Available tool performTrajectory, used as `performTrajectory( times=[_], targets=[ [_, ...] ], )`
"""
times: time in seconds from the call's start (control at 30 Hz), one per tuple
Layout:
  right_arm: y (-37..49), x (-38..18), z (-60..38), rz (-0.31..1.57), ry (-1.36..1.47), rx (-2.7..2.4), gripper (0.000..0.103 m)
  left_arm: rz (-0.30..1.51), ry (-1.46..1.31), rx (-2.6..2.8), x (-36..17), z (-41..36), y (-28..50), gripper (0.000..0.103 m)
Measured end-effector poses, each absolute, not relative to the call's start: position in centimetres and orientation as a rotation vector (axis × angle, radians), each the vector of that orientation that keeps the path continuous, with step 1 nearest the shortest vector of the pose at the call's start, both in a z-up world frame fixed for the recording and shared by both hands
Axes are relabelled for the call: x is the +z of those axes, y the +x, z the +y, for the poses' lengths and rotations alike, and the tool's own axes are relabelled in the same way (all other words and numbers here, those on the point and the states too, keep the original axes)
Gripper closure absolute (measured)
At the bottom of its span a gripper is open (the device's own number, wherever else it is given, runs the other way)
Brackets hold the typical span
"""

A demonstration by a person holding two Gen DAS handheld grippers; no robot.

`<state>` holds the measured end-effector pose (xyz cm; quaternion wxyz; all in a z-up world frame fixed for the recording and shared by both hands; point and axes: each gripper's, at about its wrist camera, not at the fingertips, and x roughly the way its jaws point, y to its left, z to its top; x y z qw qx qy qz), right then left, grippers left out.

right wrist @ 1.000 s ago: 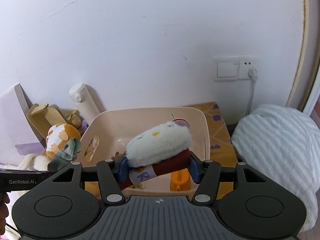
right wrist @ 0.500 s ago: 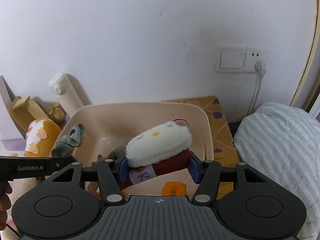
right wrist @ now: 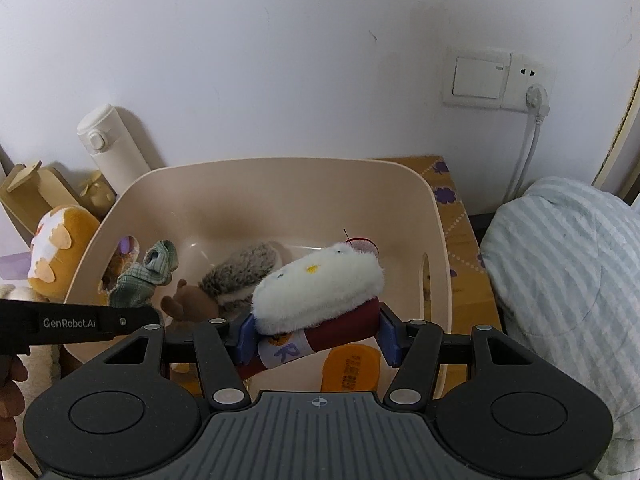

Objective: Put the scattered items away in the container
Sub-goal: 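Open both tools to drop the scrunchie and plush cat into the basket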

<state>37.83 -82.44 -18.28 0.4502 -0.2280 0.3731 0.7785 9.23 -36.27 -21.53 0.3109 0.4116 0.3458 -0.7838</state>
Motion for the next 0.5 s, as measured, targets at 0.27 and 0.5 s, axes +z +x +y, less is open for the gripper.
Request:
performTrajectory(
  times=[0.27, 0.5],
  targets=[
    [37.8, -19.0, -82.3, 0.958, -0.549, 1.865, 0.039, 0.873, 1.106, -2.066, -21.2, -36.1, 8.8, 0.075],
    [38.6, -18.0, -82.9, 0.986, -0.476, 1.809, 0.018, 0.889, 1.058, -2.094, -19.7, -35.4, 9.5, 0.035]
  ],
)
